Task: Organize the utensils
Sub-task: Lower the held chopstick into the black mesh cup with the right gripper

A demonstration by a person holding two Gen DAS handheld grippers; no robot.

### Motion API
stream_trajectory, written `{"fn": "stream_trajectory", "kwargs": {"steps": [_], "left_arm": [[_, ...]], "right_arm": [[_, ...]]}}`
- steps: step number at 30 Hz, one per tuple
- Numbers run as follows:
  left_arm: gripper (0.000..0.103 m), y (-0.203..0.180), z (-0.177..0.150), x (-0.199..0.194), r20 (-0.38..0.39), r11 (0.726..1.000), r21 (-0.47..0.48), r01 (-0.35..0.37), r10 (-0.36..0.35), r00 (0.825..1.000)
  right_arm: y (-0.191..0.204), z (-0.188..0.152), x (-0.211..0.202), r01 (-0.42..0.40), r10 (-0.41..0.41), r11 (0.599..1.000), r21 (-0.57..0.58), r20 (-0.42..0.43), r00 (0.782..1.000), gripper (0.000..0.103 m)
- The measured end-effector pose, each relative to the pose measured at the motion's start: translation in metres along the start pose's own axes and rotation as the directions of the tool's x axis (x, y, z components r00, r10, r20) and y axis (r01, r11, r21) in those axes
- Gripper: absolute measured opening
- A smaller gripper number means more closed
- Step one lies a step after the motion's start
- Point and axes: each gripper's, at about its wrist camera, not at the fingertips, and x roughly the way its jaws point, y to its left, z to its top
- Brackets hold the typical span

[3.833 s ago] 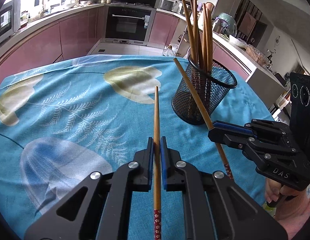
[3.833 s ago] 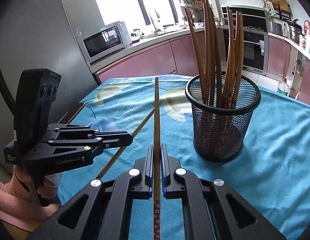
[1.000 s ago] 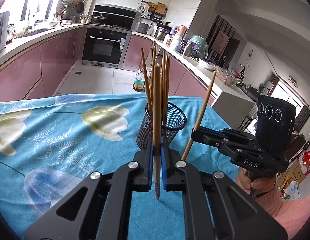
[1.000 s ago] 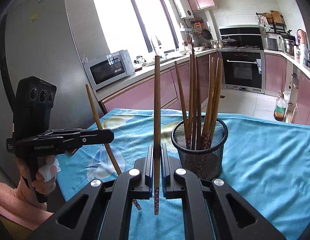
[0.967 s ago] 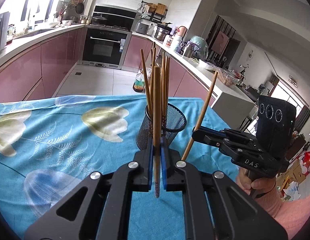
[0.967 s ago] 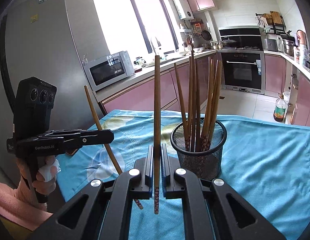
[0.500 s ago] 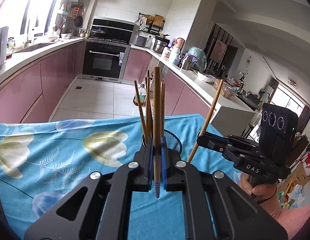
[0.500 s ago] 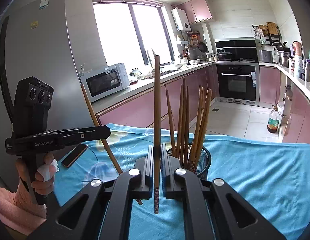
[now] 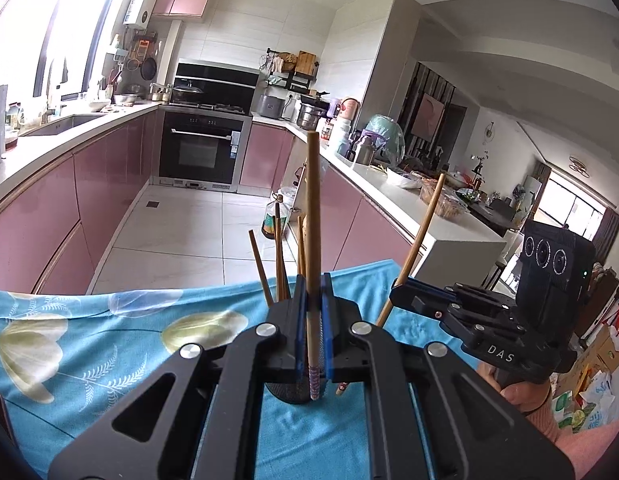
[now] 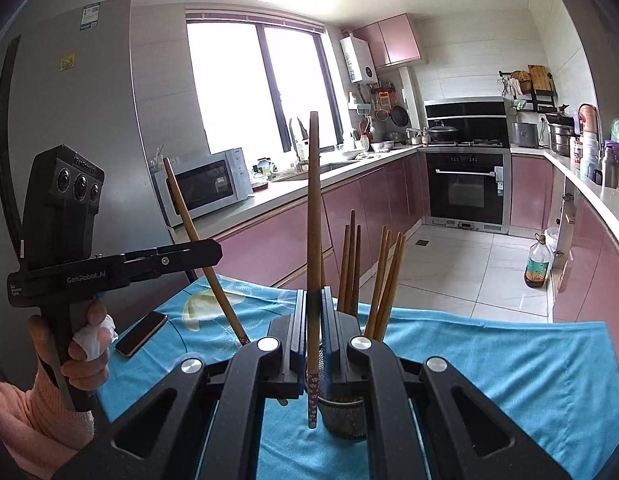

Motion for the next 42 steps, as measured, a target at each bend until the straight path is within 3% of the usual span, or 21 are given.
{"fn": "stream_trajectory", "kwargs": {"steps": [13,42], "left_arm": [[0.007,-0.003,0.014,0.013,0.010,1.000,0.006,-0.015,0.015,1.000],[0.007,-0.007,0.005,0.063,-0.080,0.995,0.049,-0.092,0.095,0.992]], "right_arm": [[-0.004,0.018,0.005,0.040,-0.040,0.999,-0.014,0.033,0.999,0.006],[-0.012,0.004,0.031,0.087,-0.086,0.996,0.008,-0.042,0.995,0.006]]}}
